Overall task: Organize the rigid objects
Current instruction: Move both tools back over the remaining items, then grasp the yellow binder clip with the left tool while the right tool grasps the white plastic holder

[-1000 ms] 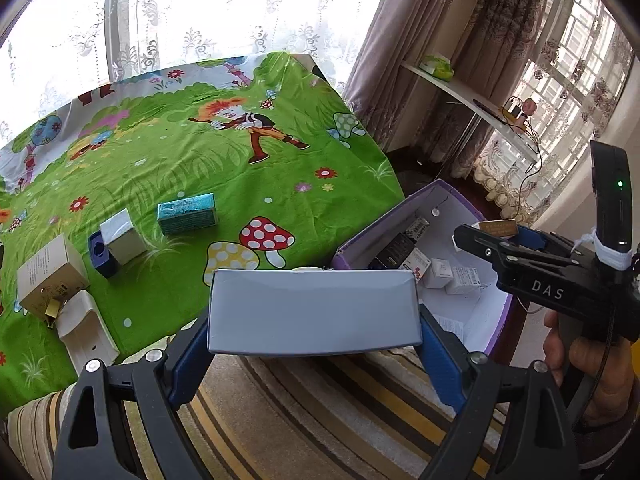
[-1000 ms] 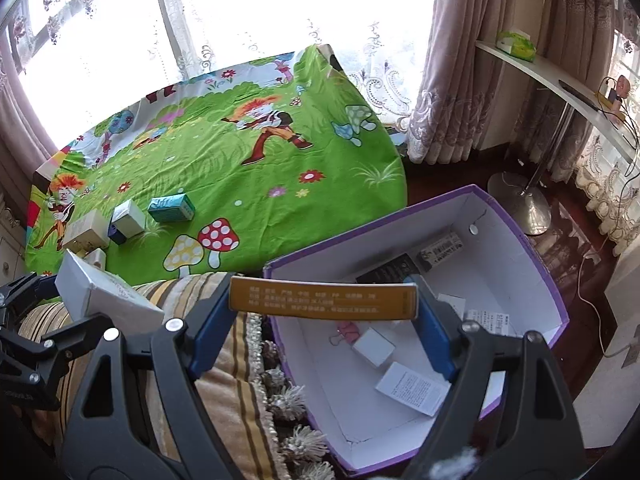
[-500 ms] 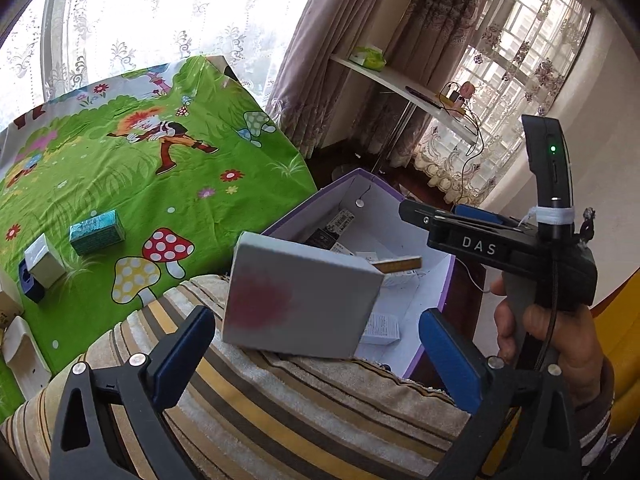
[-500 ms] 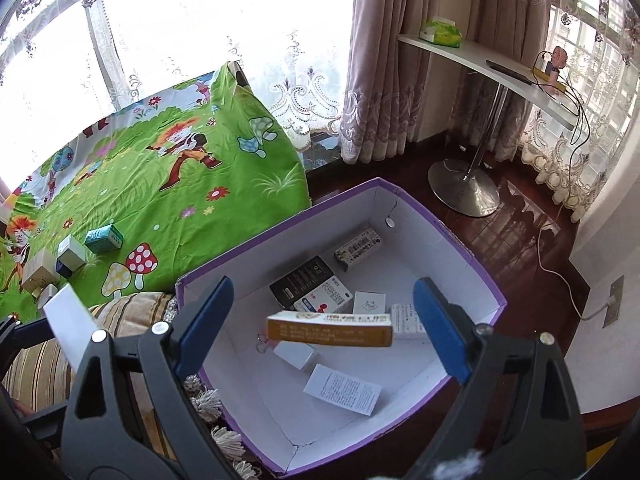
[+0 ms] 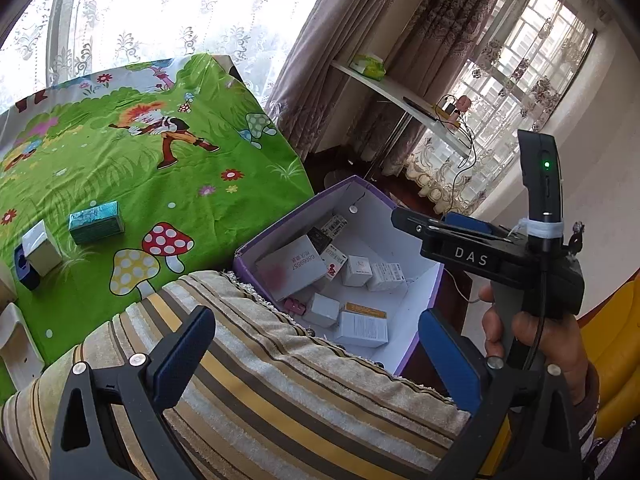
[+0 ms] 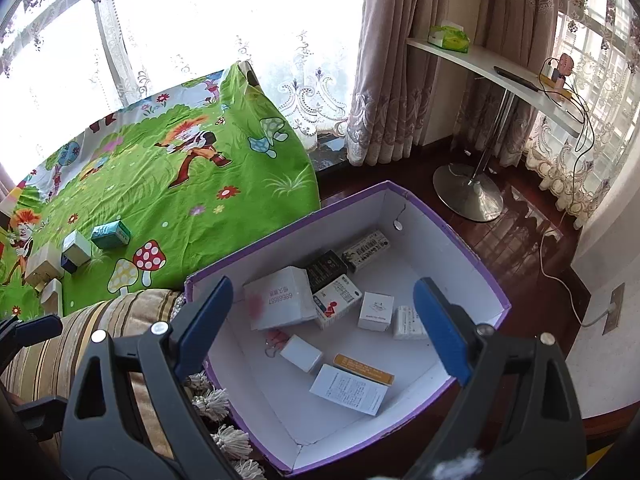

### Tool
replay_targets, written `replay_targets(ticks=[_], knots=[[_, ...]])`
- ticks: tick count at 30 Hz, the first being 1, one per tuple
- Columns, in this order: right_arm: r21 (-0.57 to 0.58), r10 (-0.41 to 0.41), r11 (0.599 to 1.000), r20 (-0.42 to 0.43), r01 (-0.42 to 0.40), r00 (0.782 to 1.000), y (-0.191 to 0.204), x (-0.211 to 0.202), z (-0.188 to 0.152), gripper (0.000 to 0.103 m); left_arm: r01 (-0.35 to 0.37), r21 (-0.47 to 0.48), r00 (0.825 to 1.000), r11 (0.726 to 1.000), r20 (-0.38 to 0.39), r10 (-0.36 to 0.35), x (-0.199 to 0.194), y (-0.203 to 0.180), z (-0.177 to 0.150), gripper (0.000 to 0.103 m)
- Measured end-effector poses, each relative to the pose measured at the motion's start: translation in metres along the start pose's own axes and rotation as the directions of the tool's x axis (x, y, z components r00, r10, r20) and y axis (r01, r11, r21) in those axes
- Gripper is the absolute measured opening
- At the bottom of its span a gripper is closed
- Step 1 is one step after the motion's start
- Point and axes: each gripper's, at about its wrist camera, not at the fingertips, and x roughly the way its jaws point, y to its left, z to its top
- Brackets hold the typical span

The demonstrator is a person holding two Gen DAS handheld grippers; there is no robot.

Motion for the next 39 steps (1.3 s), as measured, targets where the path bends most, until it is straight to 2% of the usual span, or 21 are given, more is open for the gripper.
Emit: replay_targets(ticks=[4, 9, 15, 18, 24, 27, 30, 32, 39], knots=[[-0.016, 0.015, 1.000, 0.008, -0.015, 1.000, 0.008, -0.004, 0.001, 0.093, -0.003, 0.001, 1.000, 1.000, 0.002, 0.003, -0.003, 0.003, -0.001, 0.097], [-0.063, 0.019, 0.998, 0.017, -0.018, 1.000, 0.026, -0.008, 0.003, 0.093, -0.014, -0.020, 1.000, 1.000, 0.002, 0.014, -0.009, 0.013, -0.002, 0.082], [-0.115, 0.064, 0.991, 0.026, -0.061, 0.998, 0.052, -0.013, 0.006, 0.093, -0.034, -0.046, 0.999, 0.998, 0.017, 0.035, -0.024, 0.031, 0.000, 0.081], [-0.127, 0.114, 0.986, 0.015, -0.111, 0.993, 0.066, -0.014, 0.008, 0.093, -0.067, -0.056, 0.997, 0.996, 0.020, 0.068, -0.033, 0.046, 0.001, 0.081], [-0.186, 0.158, 0.970, 0.008, -0.154, 0.987, 0.105, -0.016, 0.017, 0.093, -0.158, -0.117, 0.985, 0.981, 0.054, 0.165, -0.060, 0.093, 0.006, 0.079], [-0.220, 0.172, 0.961, 0.006, -0.167, 0.985, 0.126, -0.017, 0.021, 0.093, -0.202, -0.171, 0.974, 0.964, 0.071, 0.217, -0.075, 0.123, 0.006, 0.073], [-0.245, 0.201, 0.950, -0.002, -0.195, 0.980, 0.146, -0.018, 0.026, 0.093, -0.235, -0.246, 0.964, 0.940, 0.065, 0.258, -0.087, 0.158, 0.003, 0.066], [-0.264, 0.221, 0.940, -0.008, -0.215, 0.975, 0.160, -0.018, 0.028, 0.093, -0.256, -0.297, 0.957, 0.920, 0.059, 0.286, -0.094, 0.179, 0.000, 0.065], [-0.348, 0.286, 0.893, -0.048, -0.285, 0.957, 0.213, -0.013, 0.028, 0.093, -0.233, -0.501, 0.955, 0.833, 0.045, 0.294, -0.115, 0.246, -0.018, 0.062]])
